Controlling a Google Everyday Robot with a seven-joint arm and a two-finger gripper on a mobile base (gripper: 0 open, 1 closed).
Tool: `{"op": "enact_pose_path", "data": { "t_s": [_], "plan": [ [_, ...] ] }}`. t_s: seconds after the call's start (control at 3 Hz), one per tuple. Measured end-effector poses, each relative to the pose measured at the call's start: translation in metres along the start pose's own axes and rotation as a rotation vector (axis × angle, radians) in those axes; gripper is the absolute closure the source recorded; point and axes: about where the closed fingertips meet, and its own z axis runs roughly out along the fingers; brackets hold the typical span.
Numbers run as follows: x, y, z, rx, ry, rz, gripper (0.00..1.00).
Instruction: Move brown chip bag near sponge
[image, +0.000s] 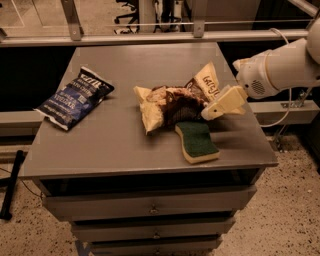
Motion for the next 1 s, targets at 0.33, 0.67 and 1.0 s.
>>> {"op": "enact_pose_path", "data": {
  "t_s": [0.33,0.67,1.0],
  "plan": [
    [0.029,-0.036,-0.031,0.127,-0.04,0.0,0.0],
    [0.048,-0.07,-0.063,0.238,-0.091,-0.018,0.0],
    [0.059,-0.106,-0.092,0.343,-0.136,-0.033,0.0]
  ]
}}
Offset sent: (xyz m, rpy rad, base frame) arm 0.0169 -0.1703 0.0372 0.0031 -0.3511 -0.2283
